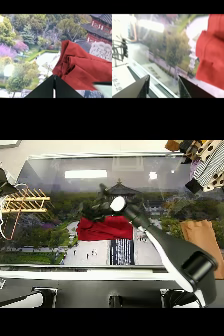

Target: Fold the clothes and pants, and hang the long-sleeved shirts on hangers.

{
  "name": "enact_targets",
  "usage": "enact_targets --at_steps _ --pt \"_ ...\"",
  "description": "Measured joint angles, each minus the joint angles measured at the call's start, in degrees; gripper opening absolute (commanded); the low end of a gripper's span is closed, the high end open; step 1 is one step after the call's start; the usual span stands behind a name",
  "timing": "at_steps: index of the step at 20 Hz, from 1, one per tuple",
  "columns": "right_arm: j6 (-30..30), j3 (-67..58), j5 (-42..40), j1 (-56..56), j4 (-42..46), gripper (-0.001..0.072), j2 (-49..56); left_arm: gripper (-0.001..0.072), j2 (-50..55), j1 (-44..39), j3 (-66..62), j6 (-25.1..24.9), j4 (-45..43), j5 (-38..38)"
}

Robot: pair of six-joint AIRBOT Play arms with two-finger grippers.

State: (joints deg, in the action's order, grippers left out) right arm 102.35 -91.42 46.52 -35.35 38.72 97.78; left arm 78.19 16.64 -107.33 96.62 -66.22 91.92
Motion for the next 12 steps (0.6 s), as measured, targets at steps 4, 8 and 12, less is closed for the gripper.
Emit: enact_targets --at_steps 4,8,12 --pt "-3.0 0.0 7.8 11.8 1.9 0.0537 -4.7 0.0014 0.0 0.0 0.0 0.0 0.0 0.0" --pt "-8.1 2.0 18.8 26.3 7.0 0.0544 -6.9 0.0014 0.0 0.0 0.0 0.0 0.0 0.0" --pt "-15.1 9.4 22.3 35.0 6.6 0.0545 -6.7 0.0014 0.0 0.0 0.0 0.0 0.0 0.0"
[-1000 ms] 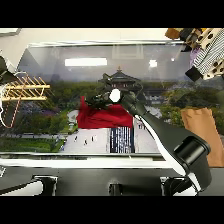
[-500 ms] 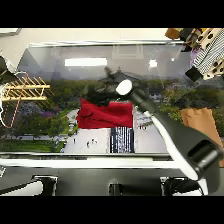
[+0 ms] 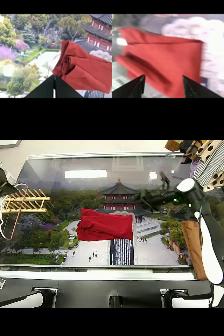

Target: Fold the clothes and pants, and hang the long-sleeved shirts on hangers.

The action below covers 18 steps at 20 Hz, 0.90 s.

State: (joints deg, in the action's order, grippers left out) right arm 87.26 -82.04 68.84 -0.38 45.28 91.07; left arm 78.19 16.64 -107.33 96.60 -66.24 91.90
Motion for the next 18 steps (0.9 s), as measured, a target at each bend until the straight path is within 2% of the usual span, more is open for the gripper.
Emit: enact_targets --at_steps 8,15,16,17,18 --pt "-13.5 11.4 -1.4 2.8 -9.7 0.054 6.3 0.0014 0.1 0.0 0.0 -1.7 0.0 0.0" --pt "-16.5 13.4 -5.1 -2.3 -12.5 0.0518 9.7 0.0014 0.9 0.0 0.0 -2.1 0.0 -0.3" --pt "-16.1 13.5 -5.7 -3.0 -12.5 0.0459 10.1 0.0014 1.0 0.0 0.0 -2.1 0.0 -0.4" --pt "-15.9 13.5 -6.1 -3.6 -12.7 0.0343 10.4 0.0014 1.1 0.0 0.0 -2.1 0.0 -0.4" --pt "-15.7 13.6 -6.7 -4.3 -12.5 0.0198 10.7 0.0014 1.1 0.0 0.0 -2.1 0.0 -0.4"
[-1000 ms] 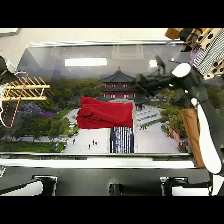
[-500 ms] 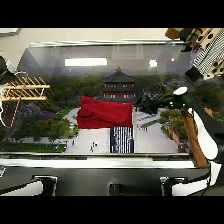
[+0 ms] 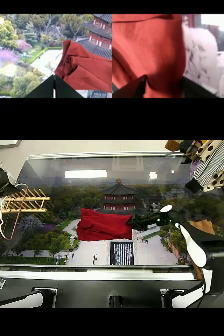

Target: Fold the clothes and pants, and hang the long-sleeved shirts on hangers.

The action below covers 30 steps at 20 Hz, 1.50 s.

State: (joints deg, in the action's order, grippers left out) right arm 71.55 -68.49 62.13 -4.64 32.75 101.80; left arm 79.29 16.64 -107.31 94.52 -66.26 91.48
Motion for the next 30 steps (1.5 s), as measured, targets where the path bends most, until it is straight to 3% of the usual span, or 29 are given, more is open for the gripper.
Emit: enact_targets --at_steps 1,2,6,12,19,25,30 --pt "0.0 0.0 -0.2 -0.5 0.0 0.0047 0.2 0.0014 0.0 0.0 0.0 0.0 0.0 0.0" --pt "0.0 0.0 -0.3 -0.8 -0.5 0.0028 0.2 0.0014 0.1 0.0 0.0 0.0 0.0 0.0" --pt "-1.4 -1.8 -1.0 -1.3 -3.5 0.0027 -1.5 0.0014 0.1 0.0 0.0 0.0 0.0 0.0" --pt "8.2 -13.2 -1.9 1.9 -4.3 0.0027 -3.1 0.0014 0.1 0.0 0.0 0.0 0.0 0.0" --pt "17.5 -25.3 -3.3 13.0 -4.3 0.0026 -3.8 0.0014 0.1 0.0 0.0 0.0 0.0 0.0" --pt "23.5 -28.7 -7.1 25.1 -3.4 0.0026 -6.2 0.0014 0.1 0.0 0.0 0.0 0.0 0.1" --pt "31.6 -29.2 -10.5 34.1 3.5 0.0026 -8.9 0.0014 0.1 0.0 0.0 0.0 0.1 0.1"
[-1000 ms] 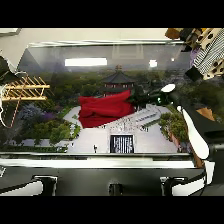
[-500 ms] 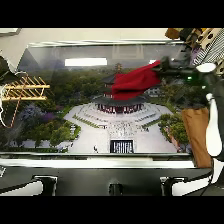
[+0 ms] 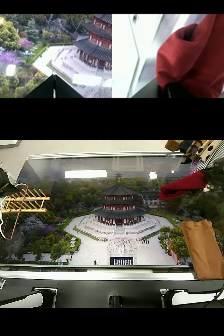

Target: Fold the clothes and pants, and hang the long-sleeved shirts on hangers.

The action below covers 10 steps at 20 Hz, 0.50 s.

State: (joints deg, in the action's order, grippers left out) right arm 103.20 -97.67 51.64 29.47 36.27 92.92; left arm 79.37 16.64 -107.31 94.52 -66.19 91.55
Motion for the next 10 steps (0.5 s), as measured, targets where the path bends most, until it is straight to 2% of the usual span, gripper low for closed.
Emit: enact_targets --at_steps 5,10 --pt "14.7 0.0 0.1 4.7 12.0 0.0026 -3.2 0.0014 0.0 0.0 0.0 0.0 0.0 0.0" --pt "28.6 0.0 10.1 5.7 30.0 0.0026 -7.0 0.0014 0.0 0.0 0.0 0.0 0.1 0.5"
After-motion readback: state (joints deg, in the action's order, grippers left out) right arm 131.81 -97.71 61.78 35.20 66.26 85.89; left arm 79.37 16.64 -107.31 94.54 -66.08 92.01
